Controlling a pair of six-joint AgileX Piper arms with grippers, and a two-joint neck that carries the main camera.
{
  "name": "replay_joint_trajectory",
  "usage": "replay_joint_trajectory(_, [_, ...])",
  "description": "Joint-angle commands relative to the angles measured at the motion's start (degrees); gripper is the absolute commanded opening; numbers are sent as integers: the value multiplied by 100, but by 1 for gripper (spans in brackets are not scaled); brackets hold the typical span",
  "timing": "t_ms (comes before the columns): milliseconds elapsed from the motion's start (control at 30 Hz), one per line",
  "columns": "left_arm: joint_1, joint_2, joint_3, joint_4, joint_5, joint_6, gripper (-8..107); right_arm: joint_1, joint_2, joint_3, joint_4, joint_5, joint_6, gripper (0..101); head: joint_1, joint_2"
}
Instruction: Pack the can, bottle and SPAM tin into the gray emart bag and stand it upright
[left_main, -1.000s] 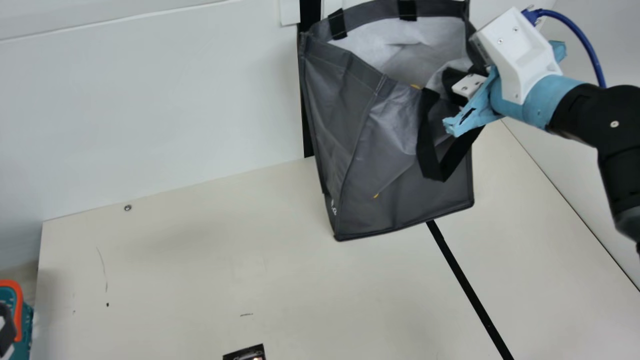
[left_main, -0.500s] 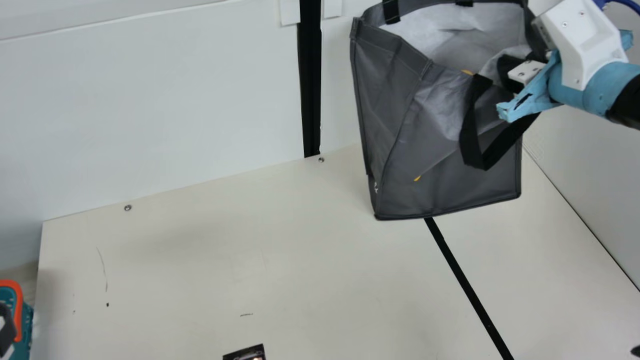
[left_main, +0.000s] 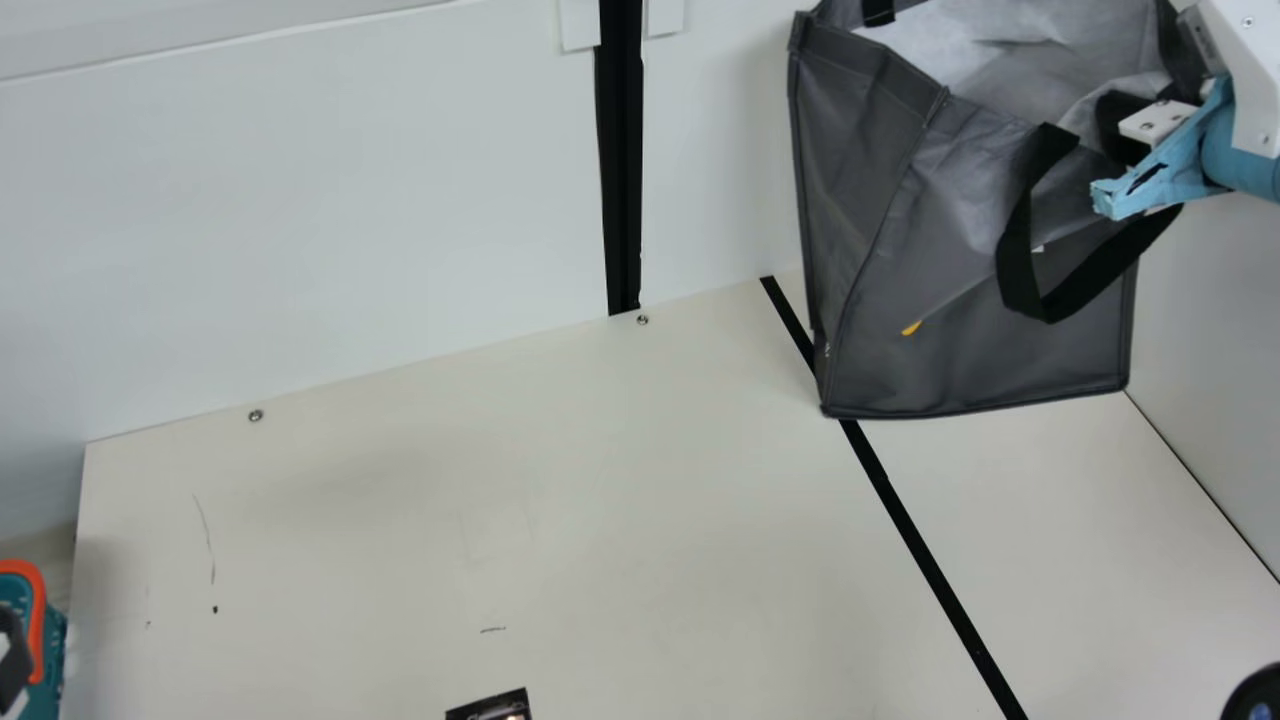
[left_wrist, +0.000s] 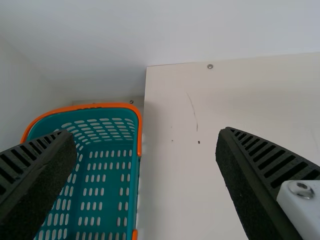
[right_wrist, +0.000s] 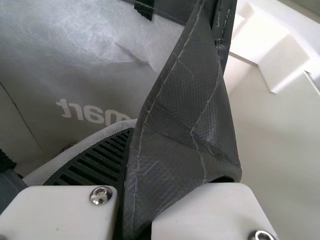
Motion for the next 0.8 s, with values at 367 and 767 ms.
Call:
replay_joint_trajectory(367, [0,0,0,0,0,0,90,-334,213,-194,-65,84,177,27,-130,-5])
replay_joint_trajectory(767, [0,0,0,0,0,0,90,-435,276,-365,-16,-25,262,67,-130,-5])
